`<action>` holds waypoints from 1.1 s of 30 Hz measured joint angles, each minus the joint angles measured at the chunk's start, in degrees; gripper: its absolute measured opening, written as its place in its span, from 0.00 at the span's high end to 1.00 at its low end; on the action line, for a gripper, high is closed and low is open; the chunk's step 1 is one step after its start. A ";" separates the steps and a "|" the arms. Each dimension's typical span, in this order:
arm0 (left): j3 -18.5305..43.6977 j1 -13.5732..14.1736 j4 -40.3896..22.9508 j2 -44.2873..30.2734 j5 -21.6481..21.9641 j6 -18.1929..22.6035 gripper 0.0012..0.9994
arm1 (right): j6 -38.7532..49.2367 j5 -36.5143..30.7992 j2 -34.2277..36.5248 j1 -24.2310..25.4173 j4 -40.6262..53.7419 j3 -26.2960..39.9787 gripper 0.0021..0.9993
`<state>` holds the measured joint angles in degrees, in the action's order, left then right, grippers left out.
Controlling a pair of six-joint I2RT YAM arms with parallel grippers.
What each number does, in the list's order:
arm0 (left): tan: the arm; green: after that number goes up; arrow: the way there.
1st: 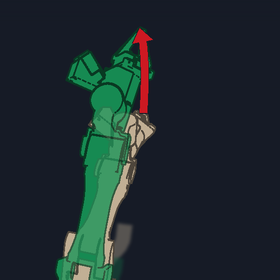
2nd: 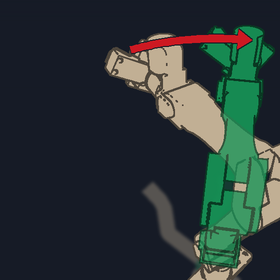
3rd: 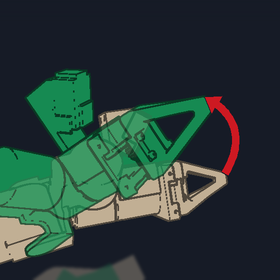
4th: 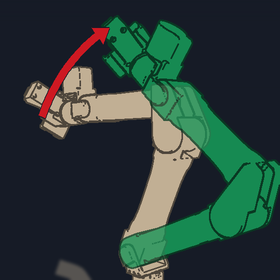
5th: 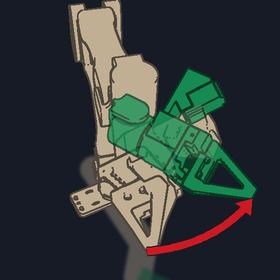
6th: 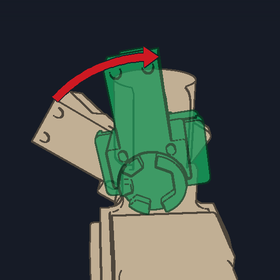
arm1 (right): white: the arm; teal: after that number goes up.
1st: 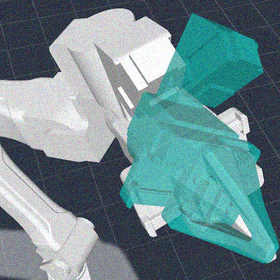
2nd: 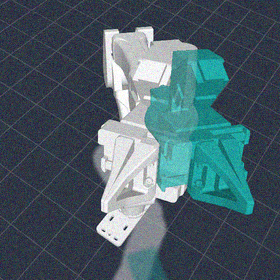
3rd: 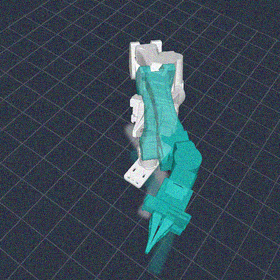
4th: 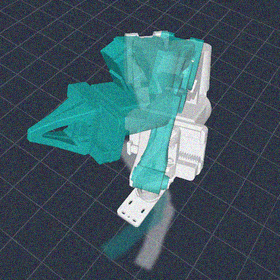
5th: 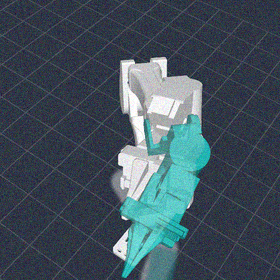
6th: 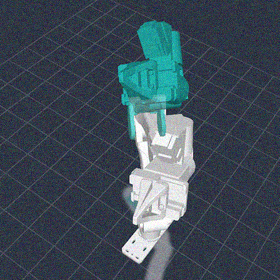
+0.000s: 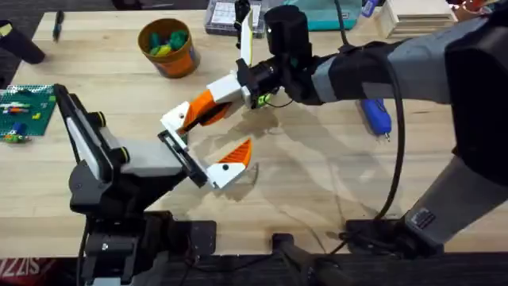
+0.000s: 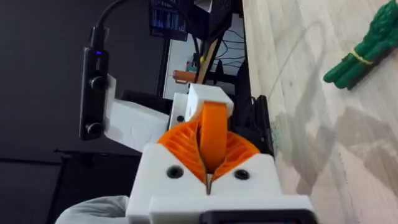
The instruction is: Pick up the gripper from the table and insert it into the empty holder that is missing its gripper. Then pick up a screw, insert it into the mounting hole, and use the screwdriver to tighten it. Finally, clean up the table by picking up the vegetable and placing it into the bucket.
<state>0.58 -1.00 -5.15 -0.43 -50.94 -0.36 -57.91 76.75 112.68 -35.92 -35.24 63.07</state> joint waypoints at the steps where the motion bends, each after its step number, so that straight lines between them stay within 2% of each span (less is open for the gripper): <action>1: 0.00 -0.02 0.00 0.00 0.00 -0.02 0.01 | -0.11 -0.02 0.01 -0.02 0.00 0.04 1.00; 19: 0.04 -0.02 0.02 0.00 -0.04 0.15 0.01 | -0.69 0.84 0.11 0.04 -0.79 0.11 0.99; 33: 0.11 0.13 -0.20 0.02 -1.66 1.09 0.01 | -0.83 2.19 1.11 -0.02 -0.68 0.11 0.74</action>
<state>0.69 -0.86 -5.34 -0.40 -52.60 0.73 -58.74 78.94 113.80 -35.94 -35.92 63.18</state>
